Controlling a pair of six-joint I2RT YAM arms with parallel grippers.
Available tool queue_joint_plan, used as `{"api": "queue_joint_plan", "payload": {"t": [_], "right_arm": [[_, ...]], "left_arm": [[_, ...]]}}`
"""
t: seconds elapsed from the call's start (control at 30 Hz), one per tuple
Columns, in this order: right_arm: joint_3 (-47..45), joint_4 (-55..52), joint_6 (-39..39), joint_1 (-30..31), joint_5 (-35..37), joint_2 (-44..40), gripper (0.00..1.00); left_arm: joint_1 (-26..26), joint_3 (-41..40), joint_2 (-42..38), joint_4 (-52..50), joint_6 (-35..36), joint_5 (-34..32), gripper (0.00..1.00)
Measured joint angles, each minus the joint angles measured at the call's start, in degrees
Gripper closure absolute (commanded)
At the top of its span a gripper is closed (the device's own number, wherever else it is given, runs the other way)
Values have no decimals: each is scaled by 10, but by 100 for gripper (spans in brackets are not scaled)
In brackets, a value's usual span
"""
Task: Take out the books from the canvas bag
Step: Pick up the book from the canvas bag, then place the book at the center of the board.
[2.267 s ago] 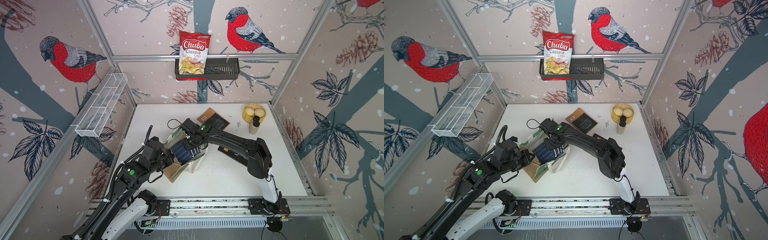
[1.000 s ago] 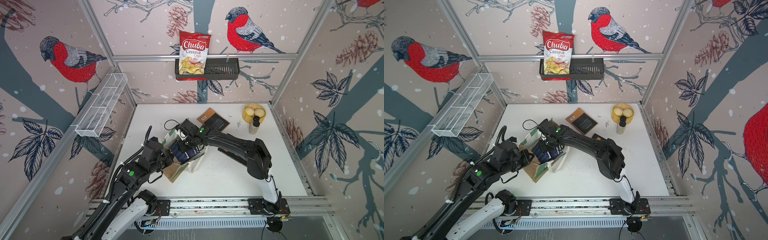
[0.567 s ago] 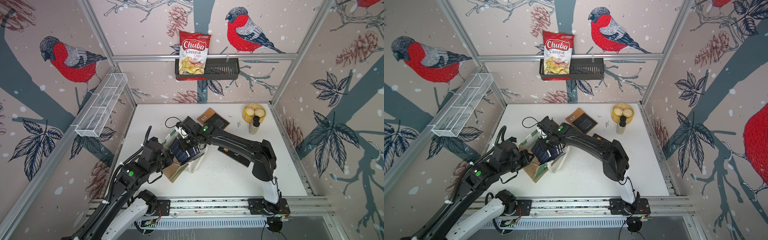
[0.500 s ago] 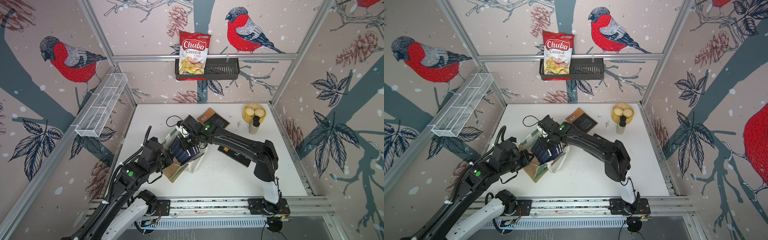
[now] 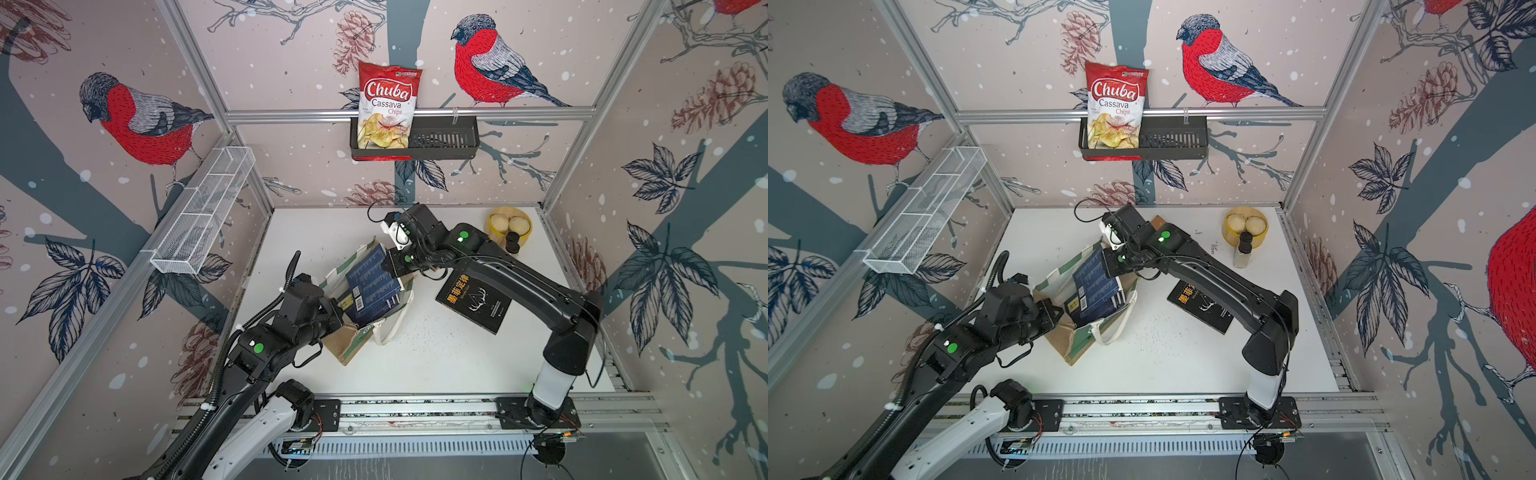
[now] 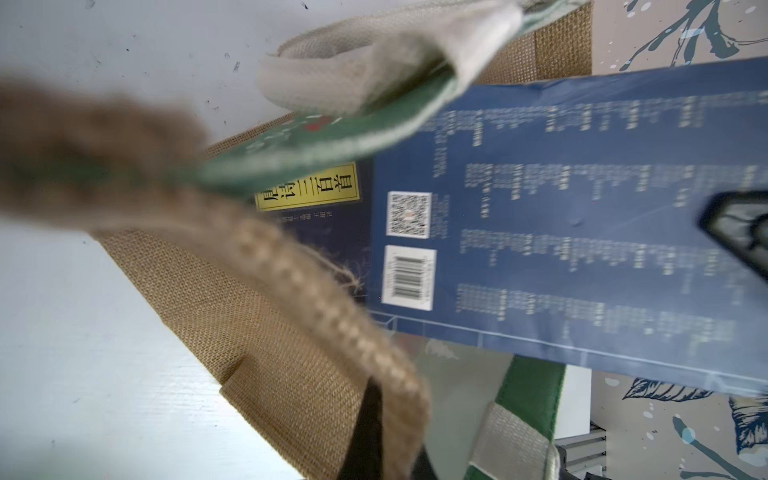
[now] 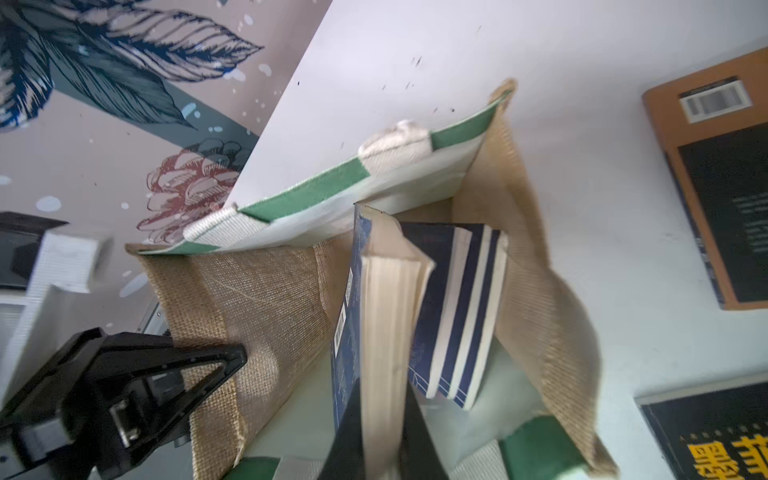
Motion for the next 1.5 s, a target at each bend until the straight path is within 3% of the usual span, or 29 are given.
{"api": "queue_joint_plan", "payload": {"t": [0.4, 0.63, 0.8, 0.97, 1.2, 1.5], "right_arm": [[-38, 0, 40, -104, -11, -118, 98], [-157, 78, 87, -212, -39, -218, 98], [-220, 152, 123, -271, -60, -236, 98], [-250, 235, 145, -297, -84, -193, 98], [-217, 320, 160, -301, -98, -45, 98], [-132, 397, 173, -242, -85, 169, 99]], "left_arm": [[4, 4, -17, -24, -2, -15, 100], [4, -7, -33, -23, -13, -16, 100], [4, -16, -45, -23, -29, -16, 100], [4, -18, -47, -23, -36, -16, 100], [4, -26, -55, -20, -50, -12, 100], [4, -37, -46, -7, -56, -3, 100]]}}
